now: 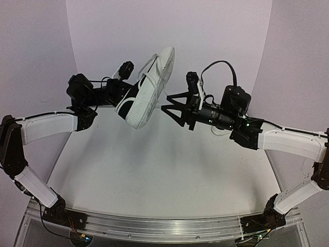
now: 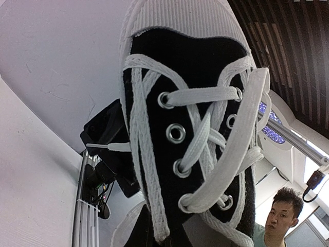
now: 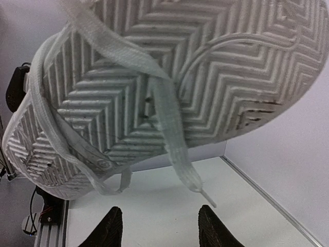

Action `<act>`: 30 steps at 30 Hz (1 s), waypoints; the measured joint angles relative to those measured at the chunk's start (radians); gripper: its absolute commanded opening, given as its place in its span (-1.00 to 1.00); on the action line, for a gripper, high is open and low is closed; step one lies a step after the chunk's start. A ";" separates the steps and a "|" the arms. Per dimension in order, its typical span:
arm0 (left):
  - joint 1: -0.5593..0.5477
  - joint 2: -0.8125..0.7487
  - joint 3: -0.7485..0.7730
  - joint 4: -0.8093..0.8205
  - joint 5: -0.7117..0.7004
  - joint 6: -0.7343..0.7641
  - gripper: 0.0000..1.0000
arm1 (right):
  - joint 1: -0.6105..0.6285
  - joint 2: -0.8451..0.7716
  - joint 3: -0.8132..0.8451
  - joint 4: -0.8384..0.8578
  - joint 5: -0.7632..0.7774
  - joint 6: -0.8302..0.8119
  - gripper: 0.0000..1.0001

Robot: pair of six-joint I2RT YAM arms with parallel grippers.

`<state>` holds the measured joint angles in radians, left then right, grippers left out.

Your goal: Tie the shoes

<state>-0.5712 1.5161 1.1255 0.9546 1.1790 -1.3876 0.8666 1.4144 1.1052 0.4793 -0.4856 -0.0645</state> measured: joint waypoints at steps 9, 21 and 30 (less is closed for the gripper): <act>-0.012 0.010 0.000 0.007 0.000 0.000 -1.00 | 0.041 0.042 0.026 -0.001 -0.029 -0.027 -0.17; -0.014 0.012 0.000 0.007 -0.001 0.002 -1.00 | 0.049 0.051 0.055 -0.018 -0.058 -0.062 -0.66; -0.017 0.028 0.000 0.002 0.000 0.012 -1.00 | 0.051 0.053 0.060 -0.054 -0.075 -0.062 -1.00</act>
<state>-0.5880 1.5440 1.1252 0.9566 1.1785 -1.3754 0.9173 1.4672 1.1648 0.4252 -0.5607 -0.1268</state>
